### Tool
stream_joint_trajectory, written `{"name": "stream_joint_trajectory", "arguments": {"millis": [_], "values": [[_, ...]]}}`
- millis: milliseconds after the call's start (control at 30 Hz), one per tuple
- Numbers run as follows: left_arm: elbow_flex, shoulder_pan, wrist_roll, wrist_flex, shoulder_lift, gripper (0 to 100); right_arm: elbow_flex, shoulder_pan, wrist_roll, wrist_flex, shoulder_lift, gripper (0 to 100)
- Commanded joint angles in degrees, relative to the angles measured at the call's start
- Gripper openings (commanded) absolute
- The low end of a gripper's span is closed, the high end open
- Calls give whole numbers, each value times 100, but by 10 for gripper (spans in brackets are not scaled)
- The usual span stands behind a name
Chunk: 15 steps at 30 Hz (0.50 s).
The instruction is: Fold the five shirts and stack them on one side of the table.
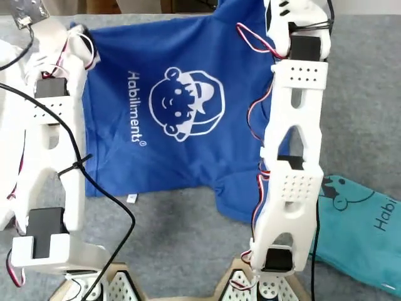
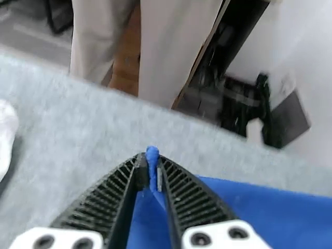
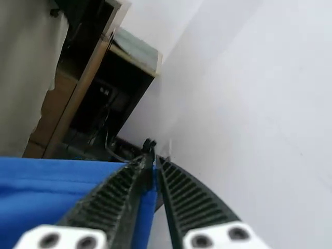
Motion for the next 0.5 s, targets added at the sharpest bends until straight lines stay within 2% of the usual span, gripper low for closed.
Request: {"name": "stream_joint_trajectory", "arguments": {"millis": [0,133,233,367,467], "values": [[-308,0,-299,598,-75,20,-453,-31,18,747,-75,4],[-316,0,-519,1231,-84,20,-901,-31,18,2145,-189,4],[-369,44,-1029,1873,-84,20,-1385,-31,26,3095,-198,4],[-316,44,-1090,2268,-84,20,-1886,75,53,4123,-198,4],[-316,53,-1108,2505,-84,20,-2440,57,598,4818,-198,4]]}}
